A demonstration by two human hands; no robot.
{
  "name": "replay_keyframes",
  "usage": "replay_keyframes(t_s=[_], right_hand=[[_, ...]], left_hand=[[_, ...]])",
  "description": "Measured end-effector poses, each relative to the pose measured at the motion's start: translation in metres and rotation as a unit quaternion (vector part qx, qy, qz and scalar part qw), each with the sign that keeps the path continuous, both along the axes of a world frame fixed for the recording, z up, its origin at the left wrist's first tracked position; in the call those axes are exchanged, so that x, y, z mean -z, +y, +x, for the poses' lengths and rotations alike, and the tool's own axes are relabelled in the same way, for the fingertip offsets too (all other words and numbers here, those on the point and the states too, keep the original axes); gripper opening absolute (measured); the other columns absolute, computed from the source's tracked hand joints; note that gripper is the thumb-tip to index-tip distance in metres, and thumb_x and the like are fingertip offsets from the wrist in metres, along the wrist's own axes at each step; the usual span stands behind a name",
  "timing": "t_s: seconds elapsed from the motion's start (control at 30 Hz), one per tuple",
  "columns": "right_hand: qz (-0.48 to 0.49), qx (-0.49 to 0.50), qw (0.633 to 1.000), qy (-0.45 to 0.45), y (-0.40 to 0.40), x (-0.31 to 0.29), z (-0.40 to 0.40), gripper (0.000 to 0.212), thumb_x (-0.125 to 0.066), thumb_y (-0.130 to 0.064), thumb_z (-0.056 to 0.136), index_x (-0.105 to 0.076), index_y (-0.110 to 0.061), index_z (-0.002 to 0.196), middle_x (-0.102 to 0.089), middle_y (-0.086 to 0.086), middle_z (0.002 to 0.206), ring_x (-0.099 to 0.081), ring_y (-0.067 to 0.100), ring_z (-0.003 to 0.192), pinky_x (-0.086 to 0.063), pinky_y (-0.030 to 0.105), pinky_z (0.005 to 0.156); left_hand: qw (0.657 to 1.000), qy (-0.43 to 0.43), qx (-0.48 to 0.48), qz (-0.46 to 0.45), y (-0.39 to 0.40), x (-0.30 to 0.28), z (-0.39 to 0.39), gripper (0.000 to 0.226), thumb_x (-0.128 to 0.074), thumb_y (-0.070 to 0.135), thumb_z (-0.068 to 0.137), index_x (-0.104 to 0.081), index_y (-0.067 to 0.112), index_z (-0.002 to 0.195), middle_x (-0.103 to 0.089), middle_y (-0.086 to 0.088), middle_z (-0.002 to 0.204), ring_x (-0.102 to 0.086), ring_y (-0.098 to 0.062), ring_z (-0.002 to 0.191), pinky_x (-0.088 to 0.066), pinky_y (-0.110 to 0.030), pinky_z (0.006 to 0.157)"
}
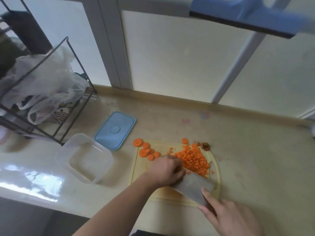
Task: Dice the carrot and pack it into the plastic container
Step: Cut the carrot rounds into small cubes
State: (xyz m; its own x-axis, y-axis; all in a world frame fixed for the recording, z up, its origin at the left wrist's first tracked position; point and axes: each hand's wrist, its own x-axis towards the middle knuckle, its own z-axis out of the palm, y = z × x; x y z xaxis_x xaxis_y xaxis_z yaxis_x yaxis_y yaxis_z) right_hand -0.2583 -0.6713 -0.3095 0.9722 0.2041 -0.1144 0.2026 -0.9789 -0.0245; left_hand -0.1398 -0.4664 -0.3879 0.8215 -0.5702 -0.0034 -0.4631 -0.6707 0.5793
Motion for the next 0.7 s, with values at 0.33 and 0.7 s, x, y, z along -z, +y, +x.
replay_keyframes(t_s=[0.33, 0.7], right_hand=[[-0.018, 0.039, 0.999, -0.018, 0.010, -0.001, -0.008, 0.075, -0.009, -0.072, 0.091, -0.075, -0.036, 0.098, -0.053, 0.005, 0.038, -0.049, 0.021, 0.024, -0.033, 0.026, 0.023], [0.013, 0.057, 0.998, -0.031, 0.010, -0.007, -0.018, 0.078, -0.010, -0.074, 0.089, -0.077, -0.035, 0.094, -0.050, 0.005, 0.034, -0.043, 0.012, 0.020, -0.031, 0.022, 0.023]], left_hand=[[0.995, 0.033, -0.022, -0.093, -0.019, -0.001, 0.003, 0.024, -0.057, 0.030, 0.095, -0.063, 0.009, 0.086, -0.065, -0.010, 0.091, -0.059, -0.030, 0.086, -0.049, -0.037, 0.074], [0.996, 0.004, 0.010, -0.092, -0.026, 0.002, 0.009, 0.021, -0.061, 0.025, 0.094, -0.066, 0.006, 0.089, -0.065, -0.014, 0.094, -0.059, -0.034, 0.091, -0.052, -0.041, 0.077]])
